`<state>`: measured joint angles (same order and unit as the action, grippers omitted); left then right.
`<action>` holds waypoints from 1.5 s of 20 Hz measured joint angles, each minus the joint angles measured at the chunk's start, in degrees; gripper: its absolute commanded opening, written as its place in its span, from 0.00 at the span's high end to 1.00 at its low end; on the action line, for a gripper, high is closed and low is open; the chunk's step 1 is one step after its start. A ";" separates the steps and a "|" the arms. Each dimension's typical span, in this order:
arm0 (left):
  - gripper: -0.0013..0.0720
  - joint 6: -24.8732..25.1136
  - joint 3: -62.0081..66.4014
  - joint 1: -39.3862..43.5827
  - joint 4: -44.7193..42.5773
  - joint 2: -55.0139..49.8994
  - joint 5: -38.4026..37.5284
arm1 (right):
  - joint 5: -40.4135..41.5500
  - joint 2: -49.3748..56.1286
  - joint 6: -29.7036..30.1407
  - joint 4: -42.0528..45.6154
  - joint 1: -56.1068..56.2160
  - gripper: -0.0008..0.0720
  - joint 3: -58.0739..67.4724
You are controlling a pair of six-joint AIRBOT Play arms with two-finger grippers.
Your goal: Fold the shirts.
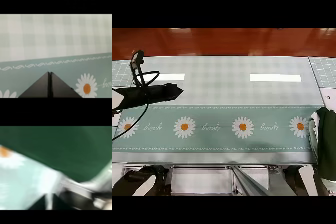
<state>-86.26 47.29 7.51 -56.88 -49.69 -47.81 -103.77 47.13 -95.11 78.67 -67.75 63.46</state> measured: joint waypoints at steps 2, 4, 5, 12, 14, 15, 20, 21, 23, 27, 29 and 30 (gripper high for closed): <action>0.92 0.02 0.72 0.00 -0.02 -0.02 1.60 | 1.90 4.57 0.00 -9.86 5.97 0.96 5.49; 0.94 0.02 3.06 0.00 0.00 -0.61 3.04 | 7.08 9.53 -0.11 -16.04 16.83 0.96 10.95; 0.94 0.02 4.96 0.02 0.00 -1.36 3.52 | 10.16 12.48 -0.11 -17.73 24.04 0.96 13.66; 0.96 2.47 17.68 0.28 -0.98 -12.11 -5.03 | 22.29 34.14 -0.55 0.15 70.40 0.96 24.79; 0.96 2.71 18.67 0.28 -3.21 -14.23 -9.66 | 22.77 37.57 -2.14 6.38 76.19 0.96 24.46; 0.95 2.89 18.99 0.28 -4.35 -14.95 -11.37 | 22.93 38.49 -2.86 8.02 77.90 0.96 24.11; 0.95 3.08 19.61 0.28 -7.58 -16.63 -16.17 | 23.08 40.65 -4.94 11.98 81.59 0.96 23.19; 0.95 3.08 19.67 0.28 -7.87 -16.76 -16.59 | 22.99 40.83 -5.07 12.26 81.85 0.96 23.15; 0.95 3.08 19.71 0.28 -8.24 -16.90 -16.98 | 22.93 40.96 -5.27 12.68 82.20 0.96 23.04; 0.95 3.08 19.71 0.28 -8.55 -17.03 -17.62 | 22.86 41.20 -5.46 13.09 82.42 0.96 22.97; 0.95 3.08 19.71 0.28 -8.61 -17.03 -17.64 | 22.84 41.20 -5.49 13.09 82.49 0.96 22.97; 0.95 3.08 19.71 0.28 -8.66 -17.03 -17.68 | 22.84 41.18 -5.49 13.18 82.49 0.96 22.97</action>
<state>-83.18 67.00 7.79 -65.54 -66.72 -65.49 -80.93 88.31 -100.60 91.85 14.74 86.43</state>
